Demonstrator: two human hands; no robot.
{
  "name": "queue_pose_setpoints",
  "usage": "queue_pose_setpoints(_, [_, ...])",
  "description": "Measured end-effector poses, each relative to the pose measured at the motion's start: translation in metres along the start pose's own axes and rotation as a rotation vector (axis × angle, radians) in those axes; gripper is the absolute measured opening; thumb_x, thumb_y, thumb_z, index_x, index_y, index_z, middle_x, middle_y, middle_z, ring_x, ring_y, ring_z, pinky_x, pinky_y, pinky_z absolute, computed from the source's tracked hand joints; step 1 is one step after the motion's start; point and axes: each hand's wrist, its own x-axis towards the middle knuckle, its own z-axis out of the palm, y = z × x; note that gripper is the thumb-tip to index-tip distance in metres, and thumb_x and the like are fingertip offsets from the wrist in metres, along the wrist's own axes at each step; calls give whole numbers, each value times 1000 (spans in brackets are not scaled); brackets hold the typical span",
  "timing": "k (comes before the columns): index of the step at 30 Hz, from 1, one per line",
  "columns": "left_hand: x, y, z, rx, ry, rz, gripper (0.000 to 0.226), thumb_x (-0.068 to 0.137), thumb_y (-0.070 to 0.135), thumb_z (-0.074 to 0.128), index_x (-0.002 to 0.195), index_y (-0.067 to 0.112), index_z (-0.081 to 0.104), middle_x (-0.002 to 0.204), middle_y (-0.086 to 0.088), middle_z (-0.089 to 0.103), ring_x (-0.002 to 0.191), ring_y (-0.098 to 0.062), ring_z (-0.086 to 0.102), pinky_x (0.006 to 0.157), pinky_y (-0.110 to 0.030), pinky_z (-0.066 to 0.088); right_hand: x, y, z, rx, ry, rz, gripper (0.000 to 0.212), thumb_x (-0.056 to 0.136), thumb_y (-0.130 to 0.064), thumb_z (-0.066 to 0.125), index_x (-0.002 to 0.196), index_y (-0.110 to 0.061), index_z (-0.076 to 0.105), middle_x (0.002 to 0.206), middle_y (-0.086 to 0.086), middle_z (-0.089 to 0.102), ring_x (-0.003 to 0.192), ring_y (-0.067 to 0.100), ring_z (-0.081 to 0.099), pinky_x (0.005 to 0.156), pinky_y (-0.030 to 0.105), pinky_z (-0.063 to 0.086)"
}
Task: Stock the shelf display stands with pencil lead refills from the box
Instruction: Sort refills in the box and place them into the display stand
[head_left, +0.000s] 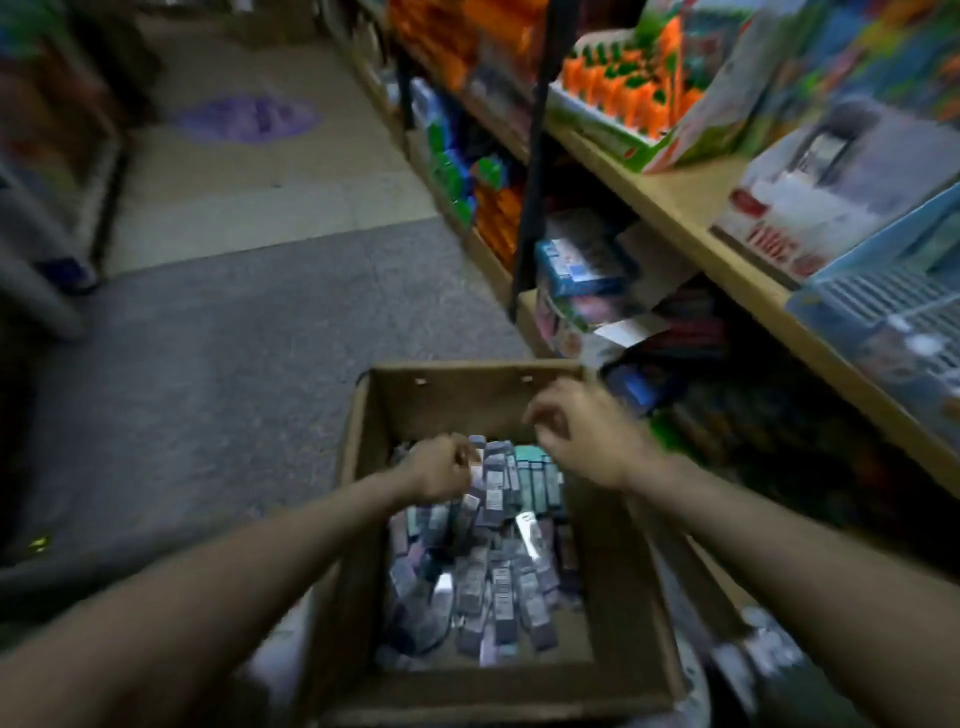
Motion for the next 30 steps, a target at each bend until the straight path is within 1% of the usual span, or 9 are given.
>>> queue_pose_setpoints(2, [-8, -36, 40, -155, -34, -180, 20, 89, 6, 62, 109, 5, 60, 113, -16, 64, 104, -26, 60, 91, -34, 47, -3, 10, 47, 146, -118, 262, 26, 91, -15, 62, 116, -13, 68, 121, 8, 65, 111, 21, 60, 90, 22, 40])
queue_pose_setpoints(6, [-10, -70, 100, -447, 165, -495, 36, 86, 9, 71, 117, 1, 55, 113, -19, 63, 98, -25, 60, 80, -26, 44, -14, 30, 121, 337, -172, 557, 24, 93, -17, 63, 116, -10, 67, 119, 8, 67, 103, 16, 61, 85, 22, 45])
queue_pose_setpoints(11, [14, -78, 128, -529, 370, -604, 41, 81, 18, 77, 115, 4, 59, 111, -12, 67, 101, -26, 62, 86, -27, 46, -15, 53, 171, 361, -143, 748, 34, 92, -16, 65, 125, -11, 61, 121, 8, 64, 108, 20, 60, 93, 28, 50])
queue_pose_setpoints(14, [30, -74, 133, -485, 476, -619, 42, 78, 23, 80, 112, 9, 59, 109, -7, 64, 100, -24, 61, 89, -35, 50, -5, 64, 192, 301, -132, 740, 46, 94, -17, 61, 139, -14, 49, 141, 8, 46, 126, 22, 48, 105, 30, 42])
queue_pose_setpoints(17, [39, -75, 138, -469, 562, -618, 39, 77, 15, 80, 107, 8, 55, 109, -9, 57, 98, -27, 58, 88, -39, 50, 5, 74, 208, 202, -181, 665, 60, 95, -17, 56, 150, -18, 33, 159, 7, 19, 145, 26, 26, 117, 37, 29])
queue_pose_setpoints(20, [39, -80, 143, -512, 584, -618, 38, 77, 4, 78, 106, 7, 53, 106, -11, 56, 97, -28, 56, 87, -36, 47, 14, 80, 221, 69, -218, 610, 66, 99, -26, 49, 156, -19, 16, 164, 5, -3, 151, 25, 1, 122, 38, 16])
queue_pose_setpoints(23, [37, -83, 142, -551, 582, -648, 34, 78, 1, 75, 105, 6, 54, 104, -14, 61, 97, -30, 59, 82, -29, 43, 21, 82, 230, 29, -274, 616, 64, 103, -40, 38, 157, -23, 7, 163, 8, -12, 150, 27, -12, 123, 42, 5])
queue_pose_setpoints(27, [32, -80, 142, -538, 554, -666, 38, 74, 16, 83, 95, 8, 53, 96, -15, 63, 91, -32, 60, 82, -36, 48, 12, 79, 239, -26, -306, 614, 62, 104, -46, 27, 157, -23, 4, 163, 6, -14, 149, 27, -17, 121, 45, 0])
queue_pose_setpoints(30, [35, -70, 142, -530, 539, -686, 47, 70, 16, 86, 100, 6, 51, 102, -18, 60, 94, -33, 59, 83, -40, 49, -3, 79, 241, -39, -350, 593, 63, 103, -47, 26, 156, -23, 3, 163, 5, -15, 149, 28, -17, 120, 47, 1])
